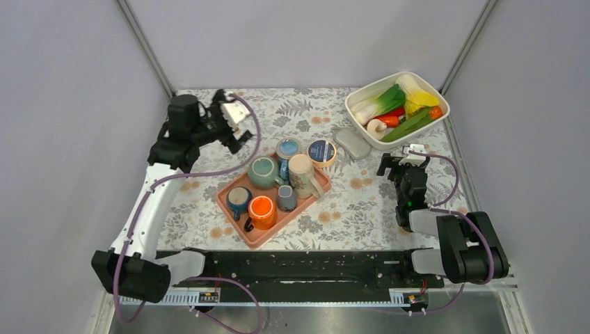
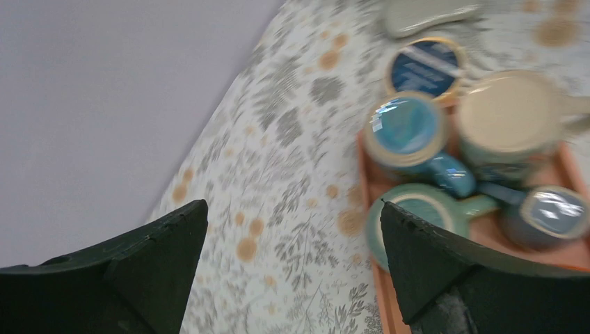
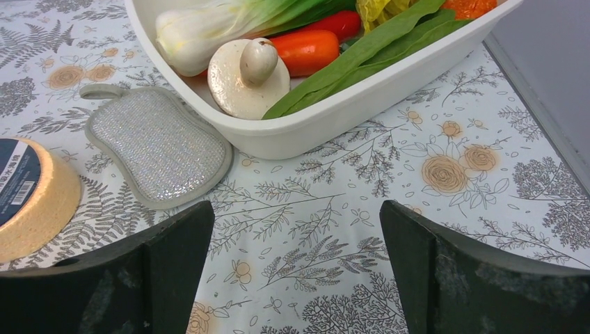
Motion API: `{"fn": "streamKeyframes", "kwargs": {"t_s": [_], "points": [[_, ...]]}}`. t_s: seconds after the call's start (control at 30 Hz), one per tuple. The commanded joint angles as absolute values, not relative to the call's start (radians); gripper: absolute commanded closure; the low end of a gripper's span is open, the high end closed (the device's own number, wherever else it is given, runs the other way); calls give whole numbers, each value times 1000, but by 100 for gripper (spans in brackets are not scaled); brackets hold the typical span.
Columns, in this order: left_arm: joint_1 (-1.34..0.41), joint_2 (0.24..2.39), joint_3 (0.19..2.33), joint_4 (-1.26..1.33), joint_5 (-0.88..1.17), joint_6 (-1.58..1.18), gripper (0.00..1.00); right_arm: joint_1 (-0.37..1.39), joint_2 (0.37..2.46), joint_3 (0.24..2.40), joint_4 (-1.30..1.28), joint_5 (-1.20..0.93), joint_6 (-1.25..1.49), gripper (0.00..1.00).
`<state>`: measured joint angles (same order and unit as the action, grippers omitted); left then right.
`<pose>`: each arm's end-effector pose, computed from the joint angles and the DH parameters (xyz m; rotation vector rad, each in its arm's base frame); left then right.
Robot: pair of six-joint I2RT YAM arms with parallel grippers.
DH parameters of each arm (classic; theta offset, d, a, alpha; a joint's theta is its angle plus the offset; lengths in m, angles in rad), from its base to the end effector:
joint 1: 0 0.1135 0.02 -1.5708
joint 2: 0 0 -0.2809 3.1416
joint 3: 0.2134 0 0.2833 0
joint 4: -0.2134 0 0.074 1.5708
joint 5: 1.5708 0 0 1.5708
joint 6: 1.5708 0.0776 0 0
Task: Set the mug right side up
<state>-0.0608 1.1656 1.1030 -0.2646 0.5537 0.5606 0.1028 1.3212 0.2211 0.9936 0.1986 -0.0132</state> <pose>0.3189 -0.0603 0.3692 0.9064 1.6144 -0.1780 0.2790 0.0134 0.1502 0.0525 1.6753 -0.0990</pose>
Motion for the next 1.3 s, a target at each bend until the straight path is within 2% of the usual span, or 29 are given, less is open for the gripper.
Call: {"fn": "streamKeyframes", "kwargs": {"t_s": [0.0, 0.07, 0.17, 0.27, 0.33, 0.53, 0.87, 1.03, 1.2, 1.27], "points": [[-340, 1246, 1427, -1062, 540, 1046, 5, 100, 1284, 244, 976, 164, -36, 2], [-524, 1313, 1556, -1171, 404, 1086, 10, 100, 1286, 247, 975, 163, -36, 2], [-782, 1438, 1625, -1261, 229, 1137, 14, 100, 1293, 253, 969, 155, -40, 2], [-957, 1574, 1656, -1284, 131, 1158, 15, 100, 1294, 255, 963, 155, -43, 2], [-1013, 1663, 1685, -1277, 97, 1165, 14, 100, 1295, 253, 965, 155, -43, 1], [-1071, 1833, 1789, -1180, 25, 1191, 12, 100, 1296, 261, 954, 153, -44, 2], [-1057, 1994, 1837, -1175, -93, 1215, 31, 99, 1298, 278, 925, 152, -46, 2], [-1050, 2044, 1861, -1176, -85, 1200, 33, 100, 1299, 280, 922, 152, -46, 1], [-1047, 2089, 1873, -1159, -119, 1197, 48, 99, 1300, 279, 922, 153, -45, 1], [-1046, 2093, 1870, -1167, -120, 1199, 62, 100, 1300, 281, 922, 154, -46, 1]]}}
